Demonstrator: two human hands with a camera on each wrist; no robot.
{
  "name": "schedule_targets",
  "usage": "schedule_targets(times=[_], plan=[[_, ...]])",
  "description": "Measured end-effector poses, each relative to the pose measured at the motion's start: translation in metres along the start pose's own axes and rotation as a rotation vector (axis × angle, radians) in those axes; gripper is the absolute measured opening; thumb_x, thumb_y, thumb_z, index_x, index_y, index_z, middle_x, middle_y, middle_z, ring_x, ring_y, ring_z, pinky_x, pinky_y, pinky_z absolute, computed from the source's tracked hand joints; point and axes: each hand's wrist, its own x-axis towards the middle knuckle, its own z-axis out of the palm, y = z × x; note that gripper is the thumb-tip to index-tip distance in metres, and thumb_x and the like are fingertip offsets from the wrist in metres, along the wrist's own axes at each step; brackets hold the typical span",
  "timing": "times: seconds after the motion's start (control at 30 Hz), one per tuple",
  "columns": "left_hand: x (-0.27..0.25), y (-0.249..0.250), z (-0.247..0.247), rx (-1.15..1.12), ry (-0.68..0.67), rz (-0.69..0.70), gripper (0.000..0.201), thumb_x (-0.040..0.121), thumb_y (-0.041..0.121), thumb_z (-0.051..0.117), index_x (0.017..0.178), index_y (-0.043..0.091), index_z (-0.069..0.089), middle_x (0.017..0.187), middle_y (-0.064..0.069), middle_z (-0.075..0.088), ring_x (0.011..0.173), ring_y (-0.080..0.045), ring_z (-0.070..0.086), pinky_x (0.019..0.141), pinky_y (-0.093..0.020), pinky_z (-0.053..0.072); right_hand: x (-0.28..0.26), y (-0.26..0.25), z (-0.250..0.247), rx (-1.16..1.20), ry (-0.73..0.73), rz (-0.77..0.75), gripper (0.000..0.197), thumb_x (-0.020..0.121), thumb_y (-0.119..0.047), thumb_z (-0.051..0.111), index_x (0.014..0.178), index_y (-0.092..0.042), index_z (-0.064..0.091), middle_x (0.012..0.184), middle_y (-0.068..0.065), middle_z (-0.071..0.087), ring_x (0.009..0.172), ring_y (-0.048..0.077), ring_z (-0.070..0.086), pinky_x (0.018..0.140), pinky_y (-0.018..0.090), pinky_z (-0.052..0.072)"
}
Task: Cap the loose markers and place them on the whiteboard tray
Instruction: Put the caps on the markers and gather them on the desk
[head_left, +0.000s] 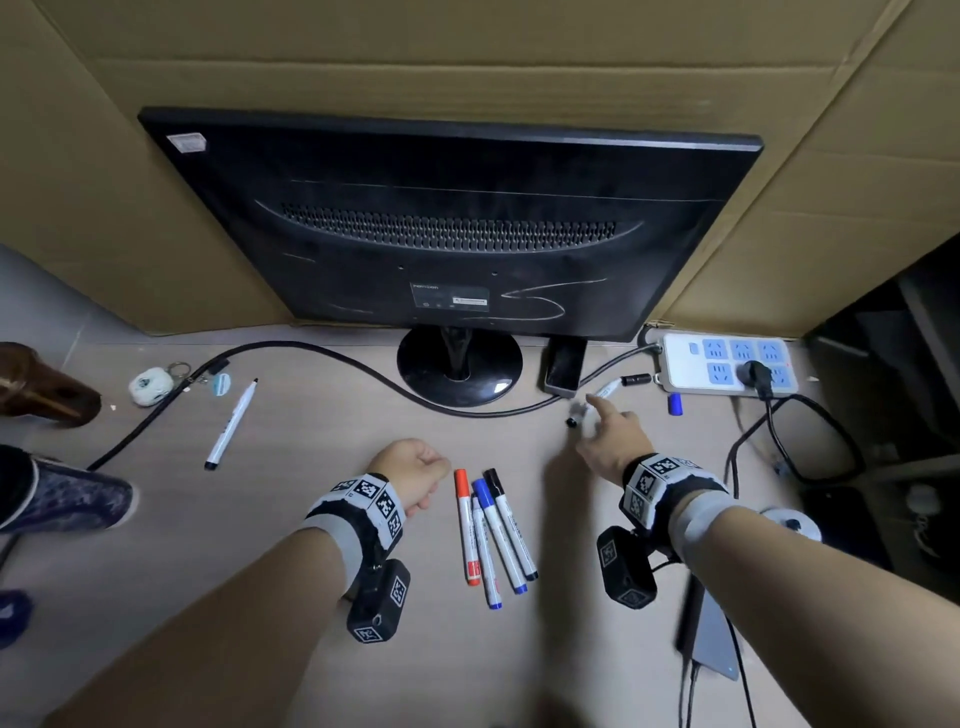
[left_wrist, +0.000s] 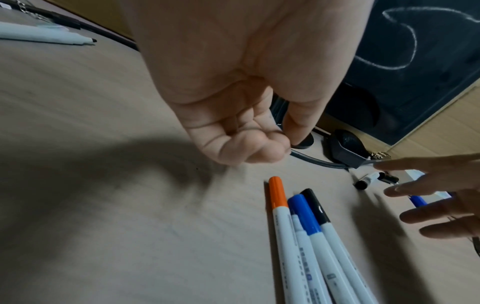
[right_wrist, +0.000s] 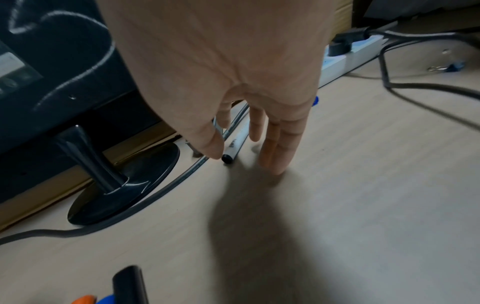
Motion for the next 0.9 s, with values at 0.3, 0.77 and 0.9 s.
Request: schedule_targets(times=[0.3,0.77,0.9], plan=[[0.018,0.004,-0.003,0.027,0.007,-0.026,0.012,0.092,0.026,0.063,0.094,0.017,0.07,0.07,-0.002,0.066,0.048,-0.015,0.056,0.041,-0.021,0.04,0.027,0.0,0.003,-0.126,0.066,0.07,0.038,0.092,-0.023,0.05,0.125,-0.018,0.066,0.127,0.017,0.05,0.108,0.041,0.063,0.102,0.037,0.05],[0.019,0.011,-0.003,0.033,0.006,-0.007,0.012,0.094,0.027,0.062,0.096,0.018,0.07,0.075,-0.002,0.067,0.049,-0.012,0.057,0.041,-0.022,0.041,0.02,0.007,0.0,-0.03,-0.183,0.198,0.021,0.06,-0.015,0.07,0.079,-0.008,0.075,0.072,0.01,0.078,0.067,0.028,0.078,0.064,0.044,0.066],[0.014,0.009,-0.014,0.014,0.025,0.004,0.013,0.093,0.026,0.062,0.098,0.017,0.069,0.074,-0.001,0.066,0.048,-0.012,0.055,0.041,-0.02,0.041,0.002,-0.008,0.007,-0.008,-0.296,0.058,0.017,0.074,-0.024,0.073,0.086,-0.012,0.074,0.085,0.012,0.077,0.075,0.028,0.078,0.069,0.045,0.066]])
